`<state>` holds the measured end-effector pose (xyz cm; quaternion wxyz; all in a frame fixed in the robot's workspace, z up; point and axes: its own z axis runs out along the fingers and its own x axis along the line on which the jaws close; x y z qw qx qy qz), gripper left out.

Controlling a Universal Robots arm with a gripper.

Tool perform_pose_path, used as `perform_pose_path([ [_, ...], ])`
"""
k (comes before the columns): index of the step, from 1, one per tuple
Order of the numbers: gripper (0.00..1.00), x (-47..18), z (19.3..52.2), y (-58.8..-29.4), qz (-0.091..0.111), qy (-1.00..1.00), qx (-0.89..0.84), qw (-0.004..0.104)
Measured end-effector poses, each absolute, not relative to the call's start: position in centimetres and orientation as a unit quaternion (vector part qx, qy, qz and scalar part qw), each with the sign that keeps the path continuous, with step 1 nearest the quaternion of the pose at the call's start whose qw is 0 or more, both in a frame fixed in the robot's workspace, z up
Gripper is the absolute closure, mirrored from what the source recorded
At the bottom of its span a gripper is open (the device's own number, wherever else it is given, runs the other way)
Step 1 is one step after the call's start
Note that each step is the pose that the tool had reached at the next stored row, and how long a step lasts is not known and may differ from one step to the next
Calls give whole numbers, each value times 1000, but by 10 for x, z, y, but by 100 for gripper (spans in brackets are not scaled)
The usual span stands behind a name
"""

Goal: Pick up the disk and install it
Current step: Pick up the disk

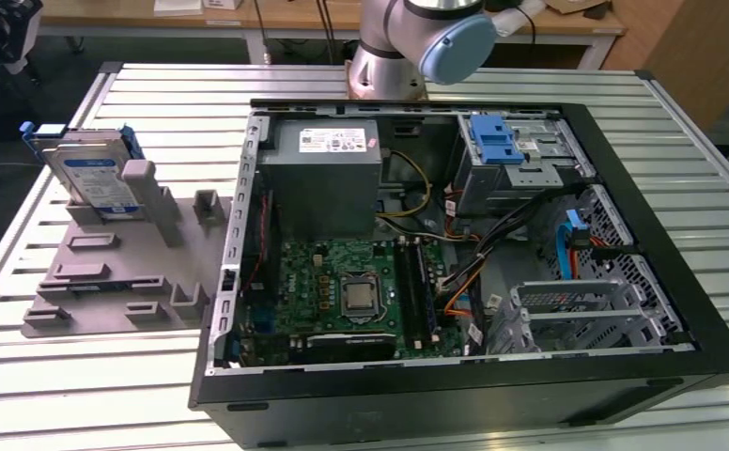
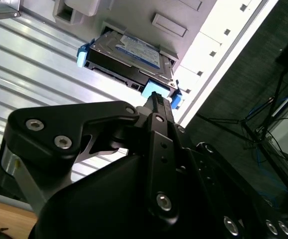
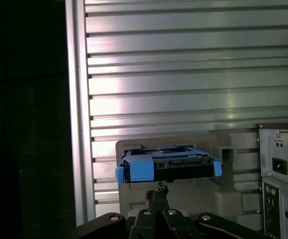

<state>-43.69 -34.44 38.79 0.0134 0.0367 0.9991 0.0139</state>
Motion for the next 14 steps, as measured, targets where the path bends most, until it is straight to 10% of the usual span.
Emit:
perform_pose_path([
  [14, 89, -437, 388, -344, 15, 999, -32, 12],
])
